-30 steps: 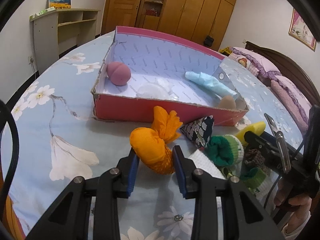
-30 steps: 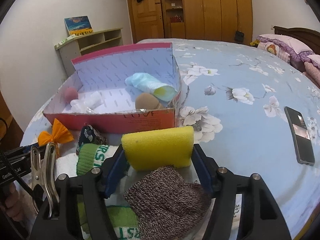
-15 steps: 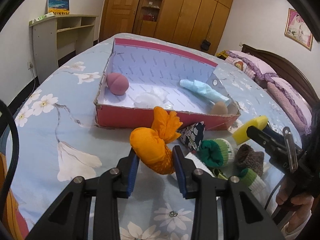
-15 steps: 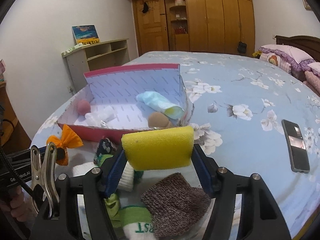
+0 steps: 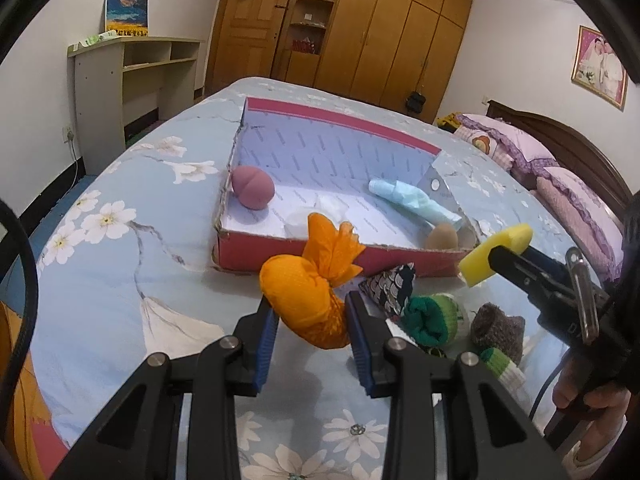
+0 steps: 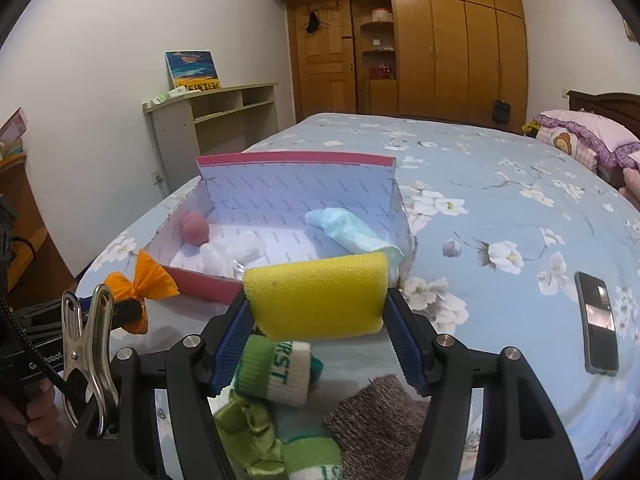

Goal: Organize soft objects
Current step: 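Carry the orange bundle with the left tool while the right tool carries the yellow sponge into the box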

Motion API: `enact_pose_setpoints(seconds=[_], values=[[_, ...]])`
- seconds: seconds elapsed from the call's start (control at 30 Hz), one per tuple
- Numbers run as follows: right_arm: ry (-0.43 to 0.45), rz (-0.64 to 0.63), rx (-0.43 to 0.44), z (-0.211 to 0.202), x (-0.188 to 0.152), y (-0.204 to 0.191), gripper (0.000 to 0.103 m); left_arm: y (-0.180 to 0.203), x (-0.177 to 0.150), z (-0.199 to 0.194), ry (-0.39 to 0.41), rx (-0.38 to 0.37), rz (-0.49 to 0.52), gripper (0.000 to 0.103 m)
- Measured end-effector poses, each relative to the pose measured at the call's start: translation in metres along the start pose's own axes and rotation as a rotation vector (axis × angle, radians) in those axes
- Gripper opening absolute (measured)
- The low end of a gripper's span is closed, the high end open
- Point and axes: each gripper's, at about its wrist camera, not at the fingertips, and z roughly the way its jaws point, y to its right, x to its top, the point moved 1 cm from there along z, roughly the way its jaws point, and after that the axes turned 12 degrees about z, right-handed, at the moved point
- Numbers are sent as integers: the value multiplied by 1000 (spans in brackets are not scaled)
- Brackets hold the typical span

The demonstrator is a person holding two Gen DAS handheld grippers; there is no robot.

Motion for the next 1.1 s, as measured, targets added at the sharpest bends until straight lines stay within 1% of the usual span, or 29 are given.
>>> enact_pose_setpoints(seconds=[0.33,0.6,0.67,0.77,0.9,1.1], values=[[11,-34,40,8,18,-22,66,-9,27,5,20,13,20,35],[13,-36,76,23,33,-31,66,-14,58,23,17,0,36,35],[12,-34,79,27,35,-31,66,-14,66,29,22,9,44,35],[9,-31,84,34,36,-30,66,-13,79,40,32,23,60,35],[4,-23,84,42,38,-27,66,-12,92,58,37,24,73,35],[-13,-3,90,57,37,-23,66,-15,104,91,24,19,55,35]])
